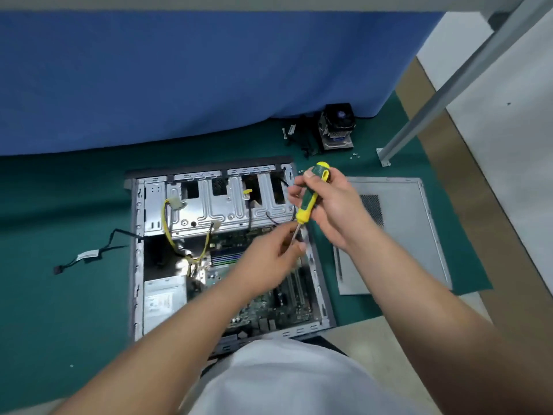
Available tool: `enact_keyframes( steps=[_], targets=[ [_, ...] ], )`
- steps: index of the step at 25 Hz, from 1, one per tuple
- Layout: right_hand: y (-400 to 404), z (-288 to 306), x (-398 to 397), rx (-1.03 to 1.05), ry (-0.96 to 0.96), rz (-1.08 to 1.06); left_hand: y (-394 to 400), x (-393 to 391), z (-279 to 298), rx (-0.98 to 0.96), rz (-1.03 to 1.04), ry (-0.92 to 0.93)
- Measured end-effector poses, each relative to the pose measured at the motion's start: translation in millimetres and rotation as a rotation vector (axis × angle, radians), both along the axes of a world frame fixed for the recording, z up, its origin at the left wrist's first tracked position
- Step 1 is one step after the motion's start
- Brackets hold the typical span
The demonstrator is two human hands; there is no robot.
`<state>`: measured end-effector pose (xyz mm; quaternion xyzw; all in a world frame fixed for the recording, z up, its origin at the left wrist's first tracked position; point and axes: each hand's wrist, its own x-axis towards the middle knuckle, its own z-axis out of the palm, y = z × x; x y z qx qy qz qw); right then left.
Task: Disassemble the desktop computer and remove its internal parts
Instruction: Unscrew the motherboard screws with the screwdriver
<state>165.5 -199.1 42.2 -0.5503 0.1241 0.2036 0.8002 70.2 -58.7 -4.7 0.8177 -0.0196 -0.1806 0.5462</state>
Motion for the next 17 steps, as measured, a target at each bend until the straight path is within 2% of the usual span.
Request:
enact_keyframes(
  steps=[1, 4, 8, 10, 14, 17],
  targets=[
    [6, -4, -13, -0.090, -0.022, 0.019, 4, -10, -4, 0.001, 0.019, 0.010],
    [10, -17, -46, -0.581, -0.186, 0.243, 31, -29, -15, 0.113, -0.007, 0.027],
    [10, -24, -82, -0.695, -0.191, 0.291, 57, -43, -27, 0.363, -0.229, -0.014],
    [9, -31, -92, -0.773, -0.240, 0.293, 64, -50, -32, 0.535, -0.283, -0.140],
    [-5, -35, -102, -1.029, -0.446, 0.385, 94, -65, -43, 0.722, -0.094, -0.435],
    [-20, -38, -111, -1.092, -0.514, 0.454, 127, -73, -55, 0.893, -0.007, -0.442]
  ],
)
